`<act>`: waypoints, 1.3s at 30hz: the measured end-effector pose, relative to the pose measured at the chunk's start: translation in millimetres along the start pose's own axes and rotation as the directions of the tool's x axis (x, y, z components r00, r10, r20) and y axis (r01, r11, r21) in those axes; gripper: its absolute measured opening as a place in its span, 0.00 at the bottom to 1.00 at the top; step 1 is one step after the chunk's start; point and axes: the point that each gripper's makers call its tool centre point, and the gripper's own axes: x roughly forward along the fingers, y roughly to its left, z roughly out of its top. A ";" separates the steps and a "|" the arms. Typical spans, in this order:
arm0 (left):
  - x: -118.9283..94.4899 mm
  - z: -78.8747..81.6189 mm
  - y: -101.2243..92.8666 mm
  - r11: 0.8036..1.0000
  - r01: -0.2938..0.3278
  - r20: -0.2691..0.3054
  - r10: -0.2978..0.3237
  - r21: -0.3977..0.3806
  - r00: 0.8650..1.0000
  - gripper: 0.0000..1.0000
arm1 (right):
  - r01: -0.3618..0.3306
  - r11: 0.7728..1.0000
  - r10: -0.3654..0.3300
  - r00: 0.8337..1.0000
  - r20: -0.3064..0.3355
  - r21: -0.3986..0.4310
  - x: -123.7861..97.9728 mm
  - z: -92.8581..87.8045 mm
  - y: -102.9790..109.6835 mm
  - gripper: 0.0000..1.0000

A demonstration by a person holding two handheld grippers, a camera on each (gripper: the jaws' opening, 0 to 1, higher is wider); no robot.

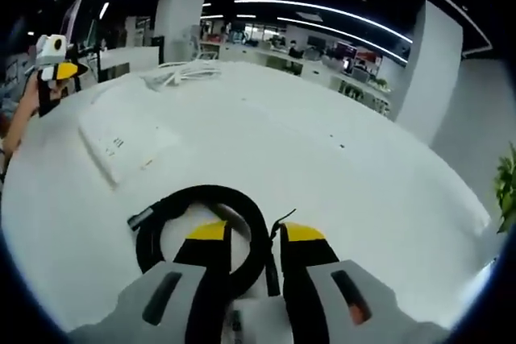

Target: Straighten the power strip on the desk, plug the charger into it

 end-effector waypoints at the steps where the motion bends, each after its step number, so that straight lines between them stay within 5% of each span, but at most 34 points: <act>1: 0.0 0.1 -0.2 1.000 0.000 0.000 0.000 0.000 1.000 0.15 | 0.001 1.000 -0.001 1.000 0.003 -0.004 0.4 0.6 -0.3 0.24; 39: 1.2 -3.8 1.3 1.000 -0.005 -0.014 0.005 -0.005 1.000 0.15 | -0.017 1.000 0.017 0.998 0.067 0.005 5.1 9.7 3.9 0.16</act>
